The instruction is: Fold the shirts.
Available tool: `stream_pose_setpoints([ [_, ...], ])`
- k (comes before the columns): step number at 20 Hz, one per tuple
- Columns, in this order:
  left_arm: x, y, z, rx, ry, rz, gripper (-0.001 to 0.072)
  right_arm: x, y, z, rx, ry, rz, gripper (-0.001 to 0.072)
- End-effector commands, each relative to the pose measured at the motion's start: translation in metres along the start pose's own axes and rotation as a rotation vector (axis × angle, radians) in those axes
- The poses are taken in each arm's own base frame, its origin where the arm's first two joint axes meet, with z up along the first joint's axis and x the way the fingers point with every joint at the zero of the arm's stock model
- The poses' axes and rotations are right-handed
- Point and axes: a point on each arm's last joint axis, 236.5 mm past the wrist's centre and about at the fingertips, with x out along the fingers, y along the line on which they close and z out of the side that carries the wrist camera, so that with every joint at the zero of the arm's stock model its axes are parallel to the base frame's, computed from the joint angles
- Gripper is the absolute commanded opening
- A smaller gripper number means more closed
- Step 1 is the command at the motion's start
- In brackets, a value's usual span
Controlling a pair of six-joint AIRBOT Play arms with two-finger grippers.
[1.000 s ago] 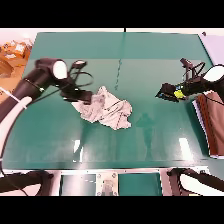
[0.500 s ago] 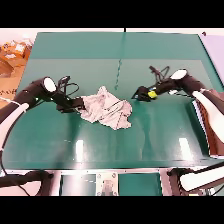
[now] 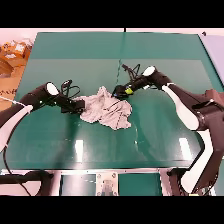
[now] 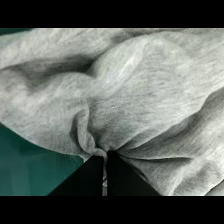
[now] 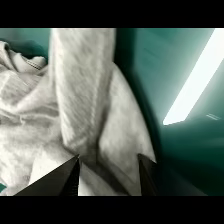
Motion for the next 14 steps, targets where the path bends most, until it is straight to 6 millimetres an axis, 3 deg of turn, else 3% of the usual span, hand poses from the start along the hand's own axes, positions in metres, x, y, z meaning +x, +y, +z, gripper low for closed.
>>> stream_pose_setpoints([
  [1,0.001,0.003,0.001,0.01,-0.005,0.009,0.0021,0.025,0.018,0.009,-0.064,0.016,0.017,0.0429],
  [2,0.001,0.003,0.001,0.011,-0.005,0.009,0.0021,0.03,0.023,0.012,-0.078,0.015,0.022,0.0415],
  [4,0.001,0.003,0.002,0.012,-0.006,0.01,0.0021,0.036,0.034,0.019,-0.075,0.001,0.06,0.0293],
  [6,-0.002,0.004,0.003,0.051,-0.004,0.018,0.0021,0.036,0.044,0.022,-0.059,-0.012,0.097,0.0012],
  [8,-0.016,0.009,0.012,0.122,-0.001,0.078,0.0021,0.031,0.042,0.026,-0.042,-0.023,0.102,0.0011],
  [10,-0.044,0.009,0.03,0.197,-0.031,0.144,0.002,0.015,0.04,0.036,0.001,-0.052,0.103,0.001],
  [12,-0.085,0.0,0.055,0.273,-0.114,0.199,0.002,-0.019,0.047,0.056,-0.006,-0.123,0.101,0.0009],
  [14,-0.134,-0.014,0.079,0.336,-0.218,0.241,0.002,-0.07,0.064,0.076,-0.052,-0.219,0.093,0.0009],
])
